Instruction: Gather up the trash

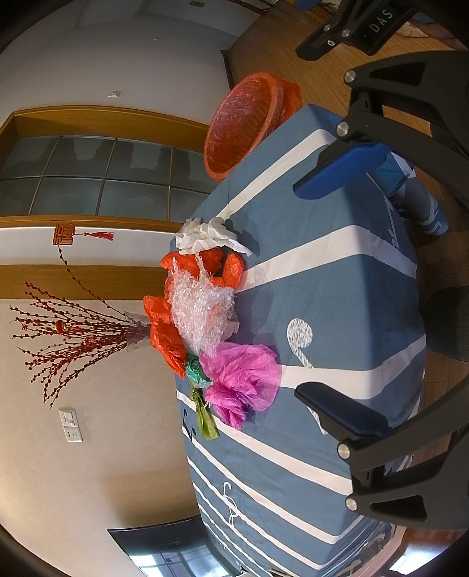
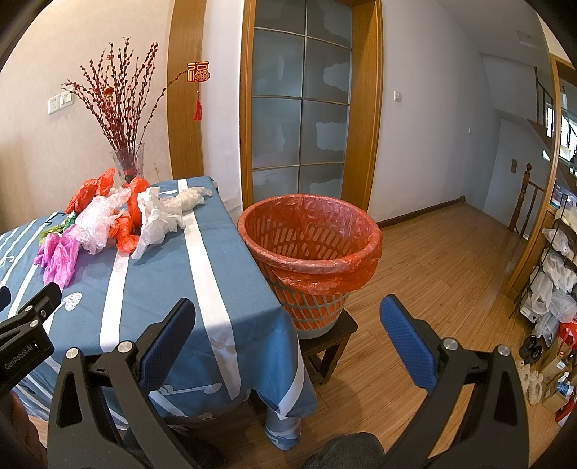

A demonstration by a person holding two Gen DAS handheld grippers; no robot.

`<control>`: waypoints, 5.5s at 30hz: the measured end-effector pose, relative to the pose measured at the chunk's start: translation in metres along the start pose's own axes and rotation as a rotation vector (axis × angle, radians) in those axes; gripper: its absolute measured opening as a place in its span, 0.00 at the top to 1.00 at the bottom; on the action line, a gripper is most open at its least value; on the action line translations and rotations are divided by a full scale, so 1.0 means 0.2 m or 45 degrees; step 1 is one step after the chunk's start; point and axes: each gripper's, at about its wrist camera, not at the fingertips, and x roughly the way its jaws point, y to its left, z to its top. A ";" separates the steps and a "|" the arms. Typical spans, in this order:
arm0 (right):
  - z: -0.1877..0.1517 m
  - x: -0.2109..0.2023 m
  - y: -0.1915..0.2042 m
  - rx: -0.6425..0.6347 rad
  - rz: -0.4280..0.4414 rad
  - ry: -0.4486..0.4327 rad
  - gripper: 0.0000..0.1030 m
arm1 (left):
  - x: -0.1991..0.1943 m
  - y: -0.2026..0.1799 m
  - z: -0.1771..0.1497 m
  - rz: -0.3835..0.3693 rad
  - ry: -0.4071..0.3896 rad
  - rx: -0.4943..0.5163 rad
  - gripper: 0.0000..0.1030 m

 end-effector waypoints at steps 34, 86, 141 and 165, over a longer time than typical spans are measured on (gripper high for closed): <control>-0.01 0.01 0.00 0.000 0.000 0.005 0.02 | 0.00 0.00 0.00 0.002 0.007 0.003 0.04; 0.42 0.72 0.61 -0.067 0.515 0.155 0.22 | 0.45 0.66 0.19 0.274 0.177 -0.236 0.04; 0.38 0.93 0.42 -0.040 0.547 0.301 0.95 | 1.26 0.49 0.86 -0.105 0.239 0.012 0.37; 0.55 0.81 0.26 0.015 0.512 0.164 0.95 | 0.98 0.25 0.97 -0.208 0.059 0.102 0.76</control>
